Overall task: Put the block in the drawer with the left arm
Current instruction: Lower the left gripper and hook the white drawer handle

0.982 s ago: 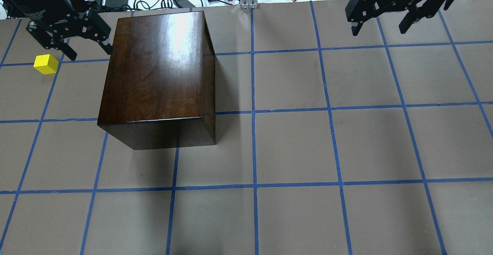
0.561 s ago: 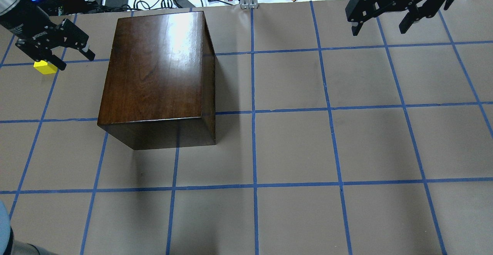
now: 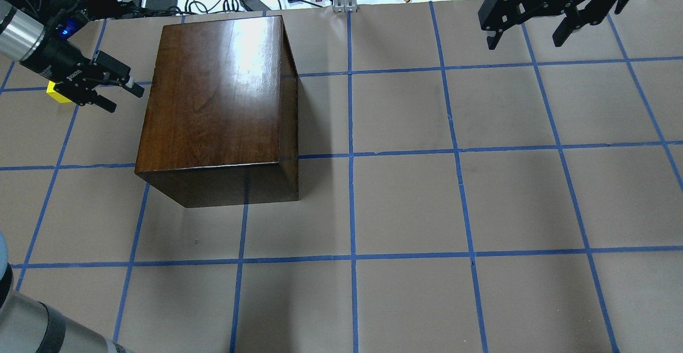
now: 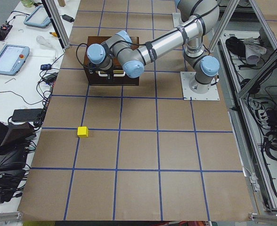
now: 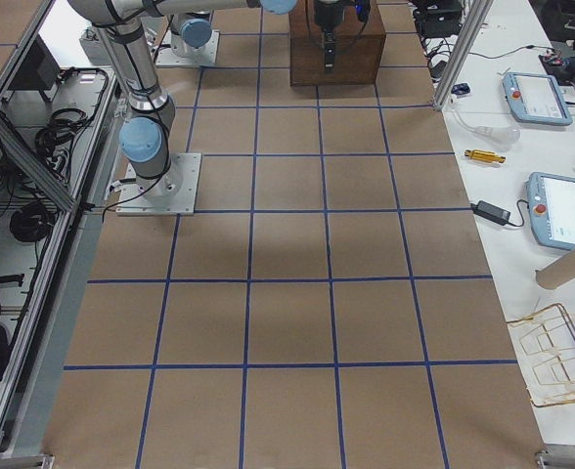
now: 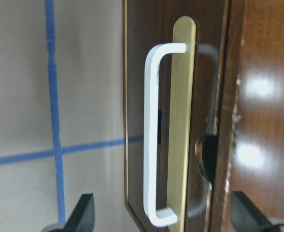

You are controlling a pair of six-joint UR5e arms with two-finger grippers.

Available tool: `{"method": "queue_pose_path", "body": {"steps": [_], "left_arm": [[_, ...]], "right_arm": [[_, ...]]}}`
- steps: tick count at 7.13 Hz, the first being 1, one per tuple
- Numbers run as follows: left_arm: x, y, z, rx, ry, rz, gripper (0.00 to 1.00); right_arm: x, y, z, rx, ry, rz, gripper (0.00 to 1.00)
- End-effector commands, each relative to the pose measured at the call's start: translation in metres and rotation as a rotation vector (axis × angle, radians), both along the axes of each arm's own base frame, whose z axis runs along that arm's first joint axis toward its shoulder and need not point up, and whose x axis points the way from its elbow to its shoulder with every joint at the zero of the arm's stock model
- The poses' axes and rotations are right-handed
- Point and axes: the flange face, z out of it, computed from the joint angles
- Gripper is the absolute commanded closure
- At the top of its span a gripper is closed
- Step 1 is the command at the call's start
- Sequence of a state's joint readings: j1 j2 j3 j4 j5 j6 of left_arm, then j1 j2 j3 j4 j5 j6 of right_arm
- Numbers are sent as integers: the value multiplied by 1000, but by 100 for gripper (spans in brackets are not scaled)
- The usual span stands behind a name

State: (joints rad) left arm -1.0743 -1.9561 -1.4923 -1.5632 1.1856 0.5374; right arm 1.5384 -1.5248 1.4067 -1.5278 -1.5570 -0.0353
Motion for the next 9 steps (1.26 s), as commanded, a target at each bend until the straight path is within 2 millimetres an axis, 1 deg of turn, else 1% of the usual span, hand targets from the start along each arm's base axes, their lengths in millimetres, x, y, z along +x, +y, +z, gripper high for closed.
{"method": "queue_pose_path", "body": {"steps": [1,2,4,7,9], "left_arm": [[12,7,-18,-31,-1,18,0],[23,11,-22,-25,3,36,0],[22,13,-32,-6,13,41,0],[15,10,-34,1,18,40,0],[13,12,-42,13,26,40,0]], "right_arm": [[0,1,1,-2,0,0,0],[0,1,1,-2,0,0,0],[0,0,0,0,-2,0,0],[-1,0,0,0,-2,-1,0],[0,0,0,0,0,0,0]]}}
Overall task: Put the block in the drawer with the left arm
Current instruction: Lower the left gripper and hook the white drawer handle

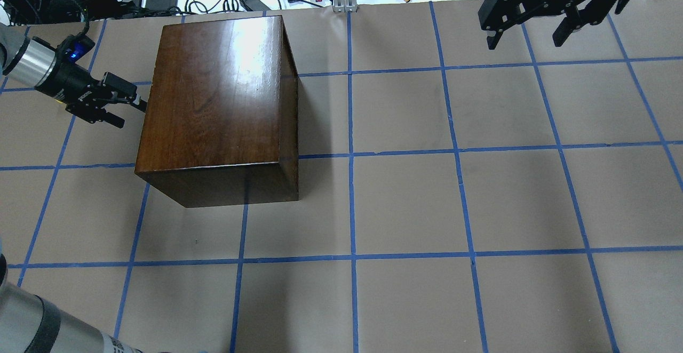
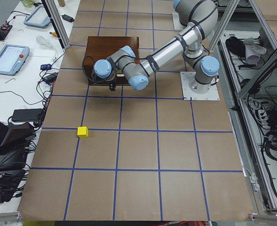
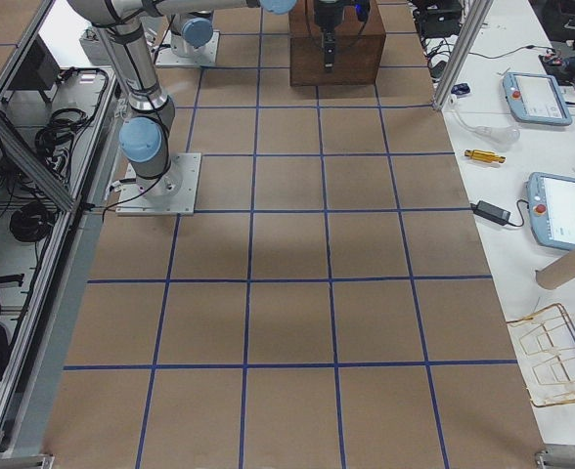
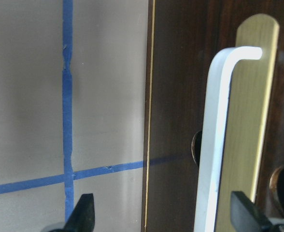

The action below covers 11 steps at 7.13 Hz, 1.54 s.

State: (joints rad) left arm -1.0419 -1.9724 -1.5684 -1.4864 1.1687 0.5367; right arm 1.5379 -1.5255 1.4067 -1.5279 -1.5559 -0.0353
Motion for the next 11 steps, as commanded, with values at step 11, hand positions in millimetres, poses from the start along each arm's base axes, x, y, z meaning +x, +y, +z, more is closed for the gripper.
{"method": "queue_pose_path", "body": {"steps": [11], "left_arm": [[-9,1,-26,7,4,-8,0]], "right_arm": [[-1,0,0,-1,1,-1,0]]}}
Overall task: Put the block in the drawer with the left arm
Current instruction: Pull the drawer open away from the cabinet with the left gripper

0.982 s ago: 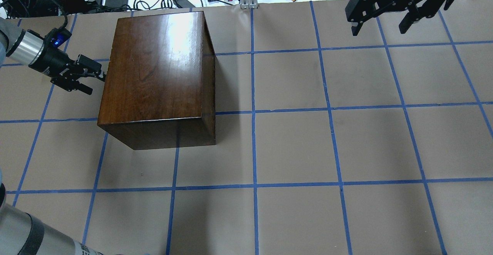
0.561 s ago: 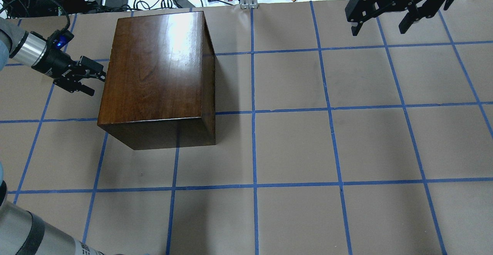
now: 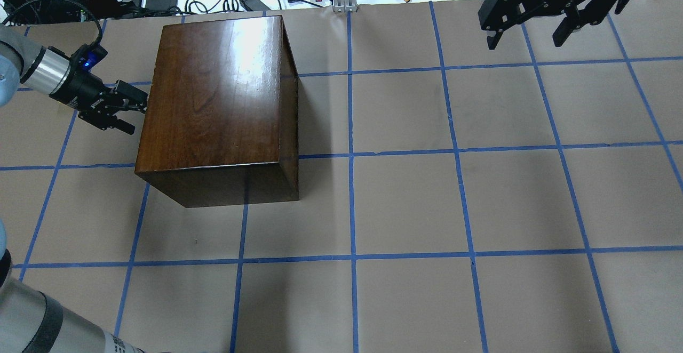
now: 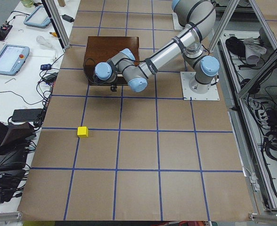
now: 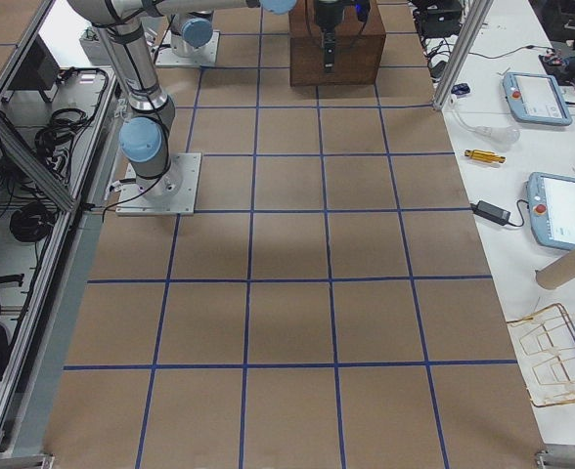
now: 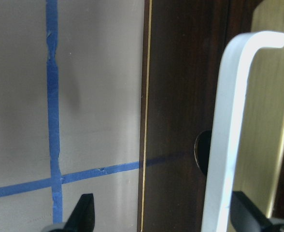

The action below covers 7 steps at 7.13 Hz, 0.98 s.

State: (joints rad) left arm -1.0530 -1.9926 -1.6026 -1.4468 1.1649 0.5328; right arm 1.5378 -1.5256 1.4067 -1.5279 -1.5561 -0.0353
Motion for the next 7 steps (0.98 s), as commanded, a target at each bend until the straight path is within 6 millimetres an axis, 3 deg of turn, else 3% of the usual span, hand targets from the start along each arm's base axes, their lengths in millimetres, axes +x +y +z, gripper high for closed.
{"method": "queue_pose_path", "body": {"steps": [1,7], "left_arm": [[-1,1,-3,-6,-6,-2,0],[6,-2,7,-36,-38,-12,0]], "right_arm": [[0,0,0,1,-1,1,0],[0,0,0,1,-1,-1,0]]}}
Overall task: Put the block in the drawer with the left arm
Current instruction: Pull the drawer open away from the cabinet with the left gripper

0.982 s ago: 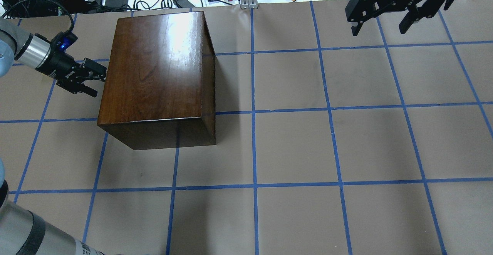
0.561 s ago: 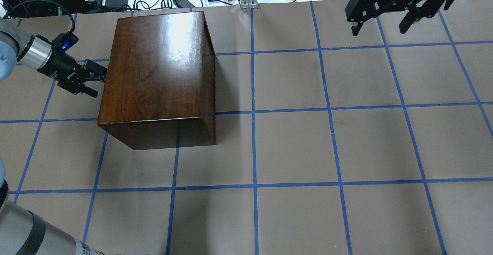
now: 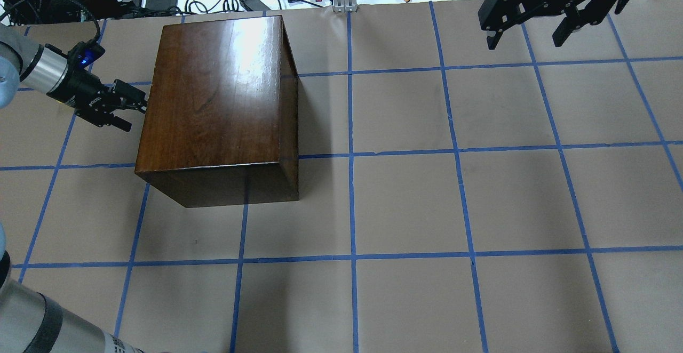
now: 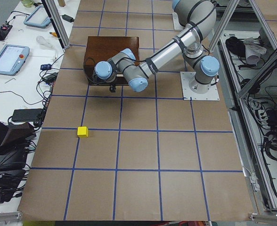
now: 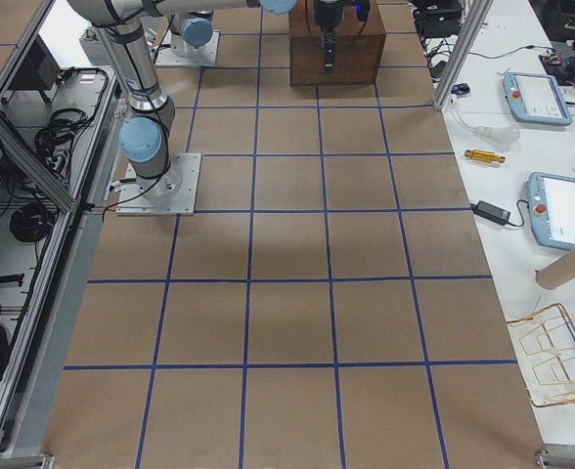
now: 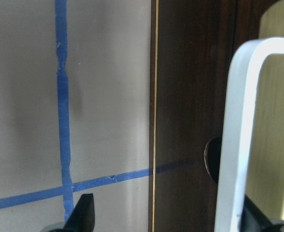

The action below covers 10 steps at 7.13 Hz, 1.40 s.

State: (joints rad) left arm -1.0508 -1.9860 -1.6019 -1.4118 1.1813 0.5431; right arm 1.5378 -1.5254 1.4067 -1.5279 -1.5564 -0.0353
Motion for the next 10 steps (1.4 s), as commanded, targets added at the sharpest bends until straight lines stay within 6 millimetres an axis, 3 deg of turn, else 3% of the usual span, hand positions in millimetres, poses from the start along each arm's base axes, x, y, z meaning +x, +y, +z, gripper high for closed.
{"method": "queue_pose_path", "body": {"steps": [1,10], "left_arm": [[1,2,-1,5,-8,-3,0],[23,4,7,19,-84,-8,0]], "right_arm": [[0,0,0,1,-1,-1,0],[1,0,0,1,-1,1,0]]}}
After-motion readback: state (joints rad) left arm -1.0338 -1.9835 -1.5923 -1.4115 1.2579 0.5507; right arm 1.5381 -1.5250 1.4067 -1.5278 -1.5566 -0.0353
